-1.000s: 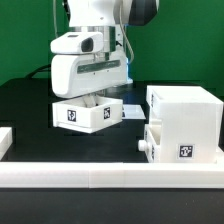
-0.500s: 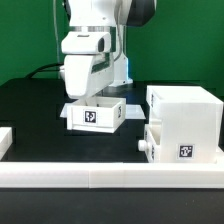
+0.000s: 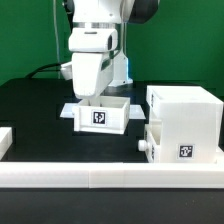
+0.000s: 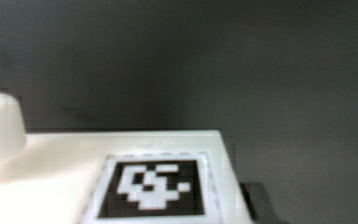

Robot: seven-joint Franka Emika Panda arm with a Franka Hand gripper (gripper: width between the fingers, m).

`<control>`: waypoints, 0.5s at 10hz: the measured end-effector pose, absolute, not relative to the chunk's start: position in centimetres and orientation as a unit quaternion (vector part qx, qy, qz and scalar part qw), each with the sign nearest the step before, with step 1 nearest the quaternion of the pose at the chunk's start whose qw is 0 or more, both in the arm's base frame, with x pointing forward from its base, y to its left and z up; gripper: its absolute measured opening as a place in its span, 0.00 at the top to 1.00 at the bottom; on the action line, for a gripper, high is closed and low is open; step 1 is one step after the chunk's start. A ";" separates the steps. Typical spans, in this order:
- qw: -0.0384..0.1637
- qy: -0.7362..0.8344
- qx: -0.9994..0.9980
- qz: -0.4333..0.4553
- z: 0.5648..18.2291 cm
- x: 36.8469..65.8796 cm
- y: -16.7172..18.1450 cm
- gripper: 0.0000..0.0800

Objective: Assemble drawer

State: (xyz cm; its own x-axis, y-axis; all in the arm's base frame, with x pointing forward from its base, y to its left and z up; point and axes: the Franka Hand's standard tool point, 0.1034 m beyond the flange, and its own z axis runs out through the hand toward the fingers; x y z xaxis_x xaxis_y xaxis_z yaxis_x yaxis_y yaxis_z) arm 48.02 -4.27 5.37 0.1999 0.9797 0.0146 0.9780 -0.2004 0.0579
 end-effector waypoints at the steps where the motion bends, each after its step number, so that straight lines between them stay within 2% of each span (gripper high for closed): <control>1: 0.017 0.632 0.774 0.023 5.3 48.0 -4.3 0.95; 3: 0.017 0.633 0.774 0.023 5.3 48.0 -4.3 0.95; 5: 0.025 0.652 0.757 0.020 6.0 49.8 -3.8 0.95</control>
Offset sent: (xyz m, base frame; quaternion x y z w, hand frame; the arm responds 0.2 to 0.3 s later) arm 0.0323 -0.0013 0.0093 -0.0008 -0.0463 -0.1101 0.9928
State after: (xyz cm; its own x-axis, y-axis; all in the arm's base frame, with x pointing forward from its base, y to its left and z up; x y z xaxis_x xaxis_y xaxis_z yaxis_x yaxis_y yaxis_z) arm 49.77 -3.76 6.00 0.1481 0.9890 -0.0024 0.9870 -0.1477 0.0631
